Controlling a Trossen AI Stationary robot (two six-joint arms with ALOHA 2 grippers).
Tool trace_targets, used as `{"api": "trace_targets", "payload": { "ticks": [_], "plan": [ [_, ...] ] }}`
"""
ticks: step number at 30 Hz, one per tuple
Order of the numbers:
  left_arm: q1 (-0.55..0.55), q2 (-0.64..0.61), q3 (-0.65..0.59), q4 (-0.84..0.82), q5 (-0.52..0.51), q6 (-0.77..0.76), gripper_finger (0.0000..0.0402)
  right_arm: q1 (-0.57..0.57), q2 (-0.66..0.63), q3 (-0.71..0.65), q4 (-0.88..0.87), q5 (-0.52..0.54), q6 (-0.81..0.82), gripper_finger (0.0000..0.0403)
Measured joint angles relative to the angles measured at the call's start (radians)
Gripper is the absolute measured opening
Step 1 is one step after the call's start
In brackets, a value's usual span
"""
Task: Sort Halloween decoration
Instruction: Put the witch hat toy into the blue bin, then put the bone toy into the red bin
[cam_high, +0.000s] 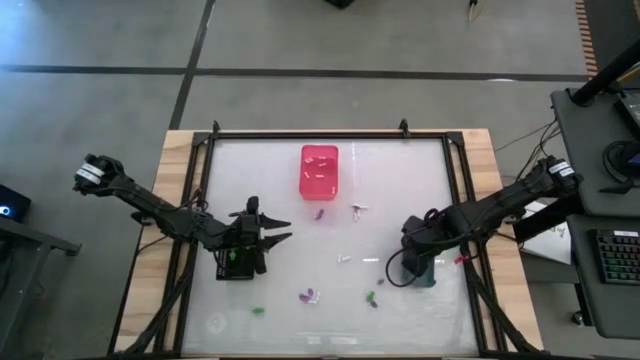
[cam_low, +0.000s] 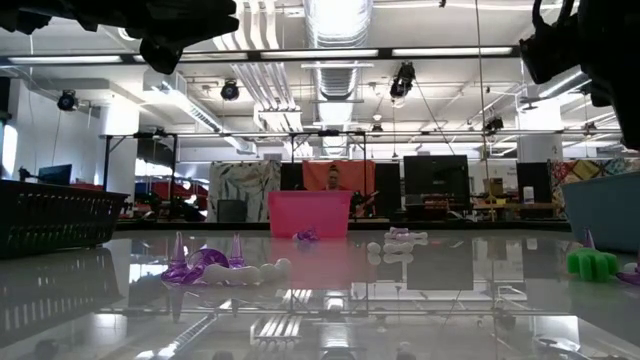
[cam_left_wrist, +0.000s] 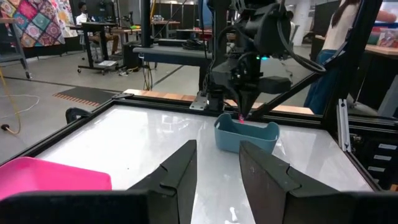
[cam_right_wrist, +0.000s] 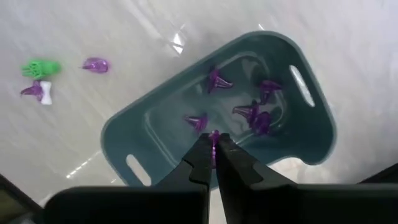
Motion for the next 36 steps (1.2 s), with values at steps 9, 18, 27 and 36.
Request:
{"api": "trace_targets", "payload": {
  "ticks": [9, 18, 27, 36],
  "plan": [
    [0.0, 0.0, 0.0, 0.0, 0.0, -0.001, 0.0103, 0.0, 0.0, 0.0, 0.002, 0.042, 0.011, 0.001],
    [0.0, 0.0, 0.0, 0.0, 0.0, -0.004, 0.0103, 0.0, 0.0, 0.0, 0.008, 0.092, 0.027, 0.0073],
    [0.0, 0.0, 0.0, 0.0, 0.0, -0.03, 0.0103, 0.003, 0.0, 0.0, 0.012, 0.096, 0.014, 0.0133],
    [0.0, 0.0, 0.0, 0.004, 0.058, -0.107, 0.0103, 0.097, -0.004, -0.001, 0.219, 0.176, -0.113, 0.0138]
  ]
}}
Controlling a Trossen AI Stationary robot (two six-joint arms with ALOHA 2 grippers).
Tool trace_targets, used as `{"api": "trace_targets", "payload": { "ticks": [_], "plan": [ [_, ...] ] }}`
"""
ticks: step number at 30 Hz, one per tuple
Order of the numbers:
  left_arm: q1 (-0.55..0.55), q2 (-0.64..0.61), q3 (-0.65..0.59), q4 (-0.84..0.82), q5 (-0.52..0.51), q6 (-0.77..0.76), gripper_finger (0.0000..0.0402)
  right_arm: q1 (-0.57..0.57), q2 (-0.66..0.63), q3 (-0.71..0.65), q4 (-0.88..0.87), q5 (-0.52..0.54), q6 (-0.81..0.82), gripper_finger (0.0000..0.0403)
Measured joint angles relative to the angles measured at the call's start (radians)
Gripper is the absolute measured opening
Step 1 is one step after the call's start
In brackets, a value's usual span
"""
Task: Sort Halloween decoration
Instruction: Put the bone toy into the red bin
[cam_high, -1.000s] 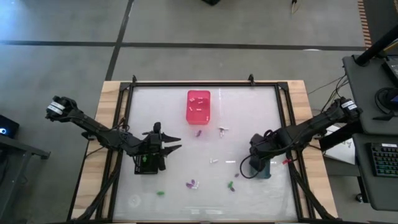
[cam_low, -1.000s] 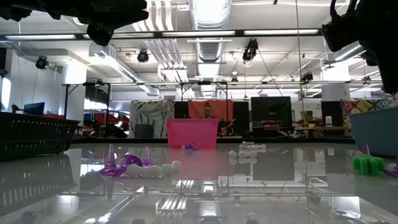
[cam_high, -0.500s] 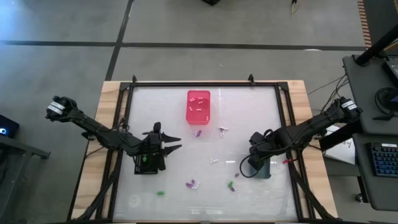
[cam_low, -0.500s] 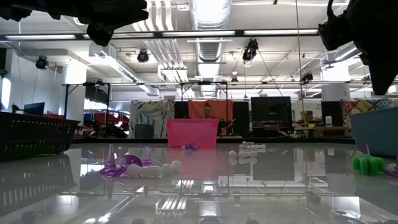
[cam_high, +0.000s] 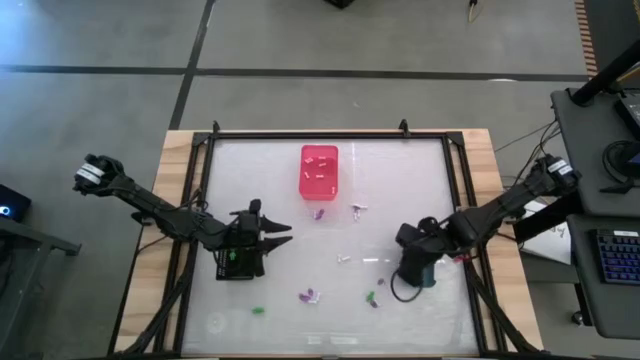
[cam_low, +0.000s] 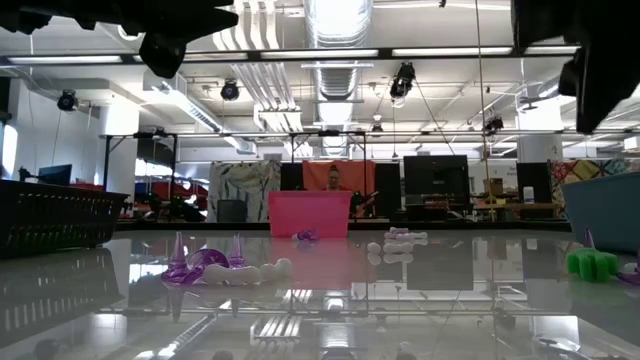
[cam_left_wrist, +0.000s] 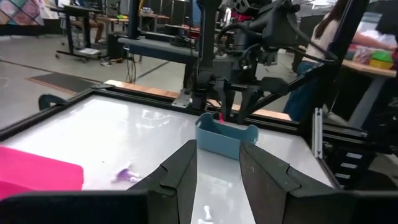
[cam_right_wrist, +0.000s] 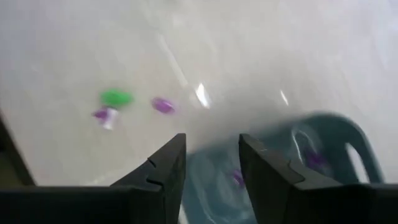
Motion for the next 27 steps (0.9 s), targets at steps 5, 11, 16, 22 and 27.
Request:
{"api": "trace_targets", "payload": {
  "ticks": [5, 11, 16, 22, 27],
  "plan": [
    [0.0, 0.0, 0.0, 0.011, 0.003, -0.022, 0.0103, 0.091, -0.004, 0.0, 0.104, 0.13, -0.056, 0.013],
    [0.0, 0.047, 0.0, 0.123, 0.018, 0.001, 0.0103, 0.174, -0.005, 0.0, 0.13, 0.301, -0.088, 0.0128],
    [0.0, 0.139, 0.006, 0.241, 0.043, 0.033, 0.0103, 0.204, -0.005, 0.0, 0.13, 0.364, -0.092, 0.0132],
    [0.001, 0.282, 0.135, 0.24, 0.041, 0.118, 0.0103, 0.233, -0.005, 0.0, 0.131, 0.365, -0.096, 0.0127],
    [0.0, 0.421, 0.284, 0.083, 0.023, 0.189, 0.0103, 0.262, -0.005, 0.0, 0.148, 0.401, -0.101, 0.0126]
  ]
}}
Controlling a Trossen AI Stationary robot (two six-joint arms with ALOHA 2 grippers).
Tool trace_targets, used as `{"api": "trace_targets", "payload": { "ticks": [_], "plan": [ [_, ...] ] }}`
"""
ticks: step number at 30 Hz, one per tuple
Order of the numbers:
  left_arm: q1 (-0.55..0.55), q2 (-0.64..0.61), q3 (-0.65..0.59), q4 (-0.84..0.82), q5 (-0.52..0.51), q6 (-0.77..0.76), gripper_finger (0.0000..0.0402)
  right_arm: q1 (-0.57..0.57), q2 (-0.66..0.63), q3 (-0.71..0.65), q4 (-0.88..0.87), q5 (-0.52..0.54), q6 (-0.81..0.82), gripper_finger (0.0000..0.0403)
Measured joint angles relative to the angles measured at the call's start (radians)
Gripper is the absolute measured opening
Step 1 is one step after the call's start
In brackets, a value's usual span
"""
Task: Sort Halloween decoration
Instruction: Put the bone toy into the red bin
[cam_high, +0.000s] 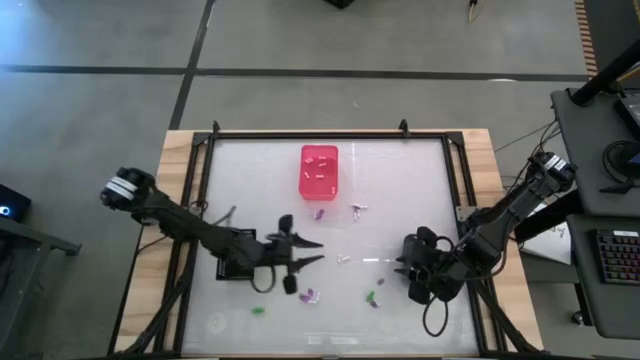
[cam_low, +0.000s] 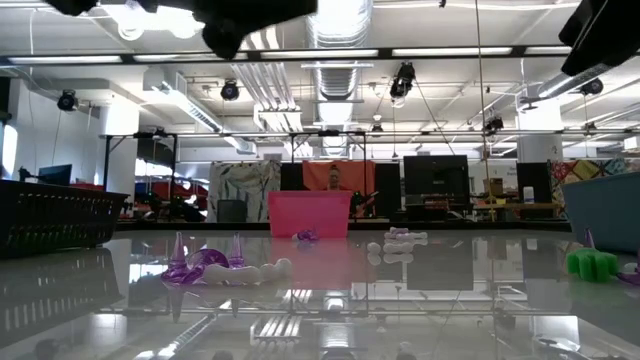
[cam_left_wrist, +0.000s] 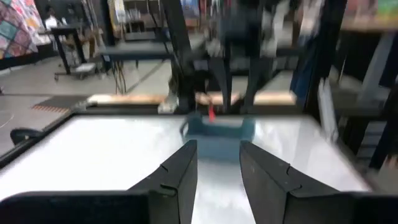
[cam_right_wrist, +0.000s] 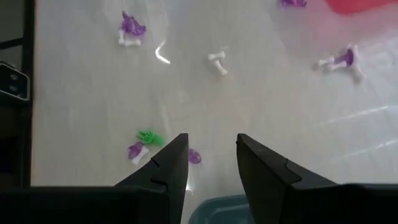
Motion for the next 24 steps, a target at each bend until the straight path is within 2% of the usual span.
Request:
{"api": "trace_targets", "payload": {
  "ticks": [6, 16, 24],
  "plan": [
    [0.022, 0.162, 0.134, -0.15, -0.011, 0.009, 0.0103, 0.037, 0.0, 0.0, 0.012, 0.094, -0.018, 0.0132],
    [0.089, 0.369, 0.198, -0.143, 0.014, -0.117, 0.0103, 0.045, 0.0, 0.0, 0.029, 0.148, -0.031, 0.0123],
    [0.091, 0.496, 0.271, -0.141, 0.021, -0.123, 0.0103, 0.045, 0.0, -0.009, 0.028, 0.166, -0.032, 0.0129]
  ]
}}
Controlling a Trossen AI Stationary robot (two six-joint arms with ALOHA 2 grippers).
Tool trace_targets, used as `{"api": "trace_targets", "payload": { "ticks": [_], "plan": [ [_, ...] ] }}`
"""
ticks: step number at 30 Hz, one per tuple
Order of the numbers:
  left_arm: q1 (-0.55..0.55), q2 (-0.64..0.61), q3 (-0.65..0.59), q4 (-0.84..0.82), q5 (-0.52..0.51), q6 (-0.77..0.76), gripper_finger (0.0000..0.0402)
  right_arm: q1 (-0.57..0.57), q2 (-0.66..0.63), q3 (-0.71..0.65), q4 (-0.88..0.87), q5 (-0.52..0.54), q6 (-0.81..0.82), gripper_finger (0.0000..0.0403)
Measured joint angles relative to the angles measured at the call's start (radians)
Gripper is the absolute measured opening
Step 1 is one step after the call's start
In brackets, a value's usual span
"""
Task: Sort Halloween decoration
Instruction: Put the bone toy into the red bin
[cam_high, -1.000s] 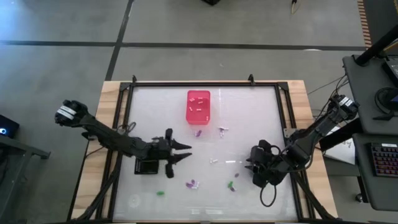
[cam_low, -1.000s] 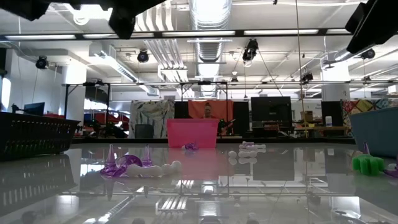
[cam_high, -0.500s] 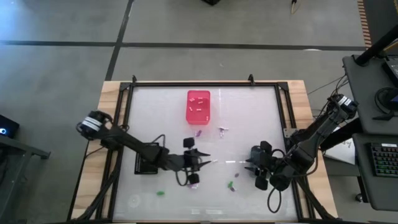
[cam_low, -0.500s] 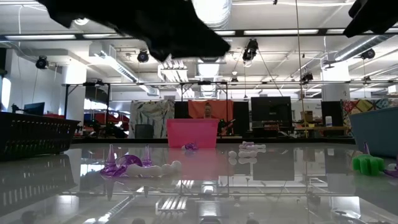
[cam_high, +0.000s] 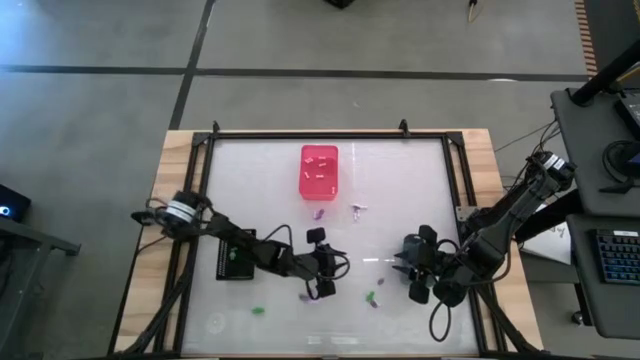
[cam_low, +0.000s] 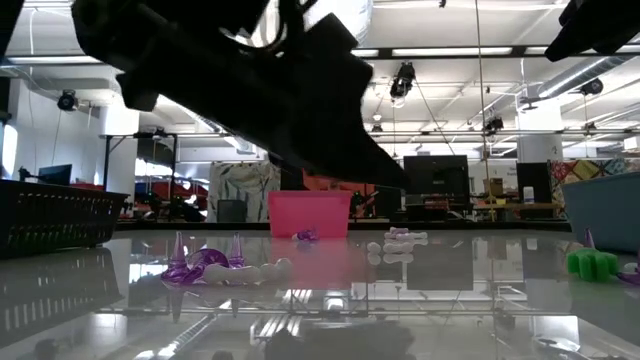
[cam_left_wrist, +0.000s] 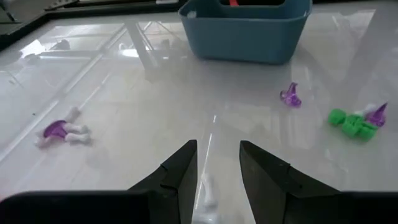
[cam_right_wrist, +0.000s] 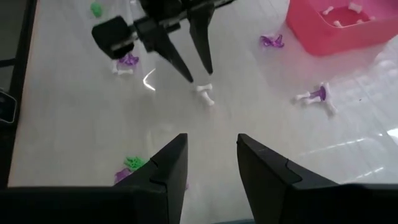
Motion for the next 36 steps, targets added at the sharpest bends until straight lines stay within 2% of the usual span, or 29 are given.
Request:
{"api": "trace_targets", "payload": {
  "ticks": [14, 23, 28, 36],
  "plan": [
    [0.027, 0.101, 0.035, 0.002, 0.012, -0.012, 0.0103, 0.0, 0.0, -0.02, 0.007, 0.007, 0.001, 0.0126],
    [0.034, 0.131, 0.035, 0.01, 0.054, -0.028, 0.0101, 0.0, 0.0, -0.032, 0.011, 0.008, 0.011, 0.0122],
    [0.035, 0.131, 0.035, 0.009, 0.054, -0.014, 0.0074, 0.0, 0.0, -0.033, 0.012, 0.008, 0.011, 0.0122],
    [0.042, 0.131, 0.035, 0.009, 0.055, -0.015, 0.0006, 0.0, 0.0, -0.033, 0.013, 0.008, 0.01, 0.0127]
  ]
}}
